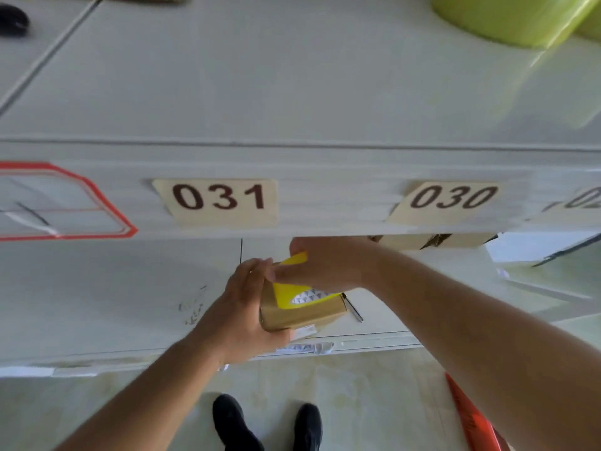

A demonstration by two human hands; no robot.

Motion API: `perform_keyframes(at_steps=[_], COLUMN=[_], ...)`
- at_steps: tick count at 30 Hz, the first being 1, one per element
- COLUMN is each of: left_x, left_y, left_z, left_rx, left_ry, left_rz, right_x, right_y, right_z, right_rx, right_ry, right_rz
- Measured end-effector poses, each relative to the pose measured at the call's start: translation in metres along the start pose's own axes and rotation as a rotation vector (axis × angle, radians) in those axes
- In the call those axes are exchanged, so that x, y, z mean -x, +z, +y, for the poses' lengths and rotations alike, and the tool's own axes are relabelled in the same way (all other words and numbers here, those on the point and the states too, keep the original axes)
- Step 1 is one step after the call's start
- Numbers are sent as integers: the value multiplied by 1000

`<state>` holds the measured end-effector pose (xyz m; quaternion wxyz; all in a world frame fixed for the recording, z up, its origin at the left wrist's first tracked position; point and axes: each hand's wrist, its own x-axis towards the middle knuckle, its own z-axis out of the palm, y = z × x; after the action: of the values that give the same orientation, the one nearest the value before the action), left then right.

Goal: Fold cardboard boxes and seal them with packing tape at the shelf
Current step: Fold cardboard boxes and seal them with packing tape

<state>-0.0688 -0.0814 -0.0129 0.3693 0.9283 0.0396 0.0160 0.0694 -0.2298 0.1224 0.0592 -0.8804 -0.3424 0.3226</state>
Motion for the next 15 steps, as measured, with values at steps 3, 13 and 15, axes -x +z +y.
perform_keyframes(at_steps=[3, 13, 15], left_x=[-6, -6, -5], left_y=[-3, -6, -7], left_z=[2, -14, -15], left_rx=[18, -33, -22], left_ry=[-99, -153, -159], left_rz=[-52, -95, -102], right_x=[-5, -22, -27], right_y=[3, -7, 3], right_z=[-26, 63, 76], right_rx=[74, -267, -230], right_ry=[-36, 175, 197], right_rz=[20, -252, -224])
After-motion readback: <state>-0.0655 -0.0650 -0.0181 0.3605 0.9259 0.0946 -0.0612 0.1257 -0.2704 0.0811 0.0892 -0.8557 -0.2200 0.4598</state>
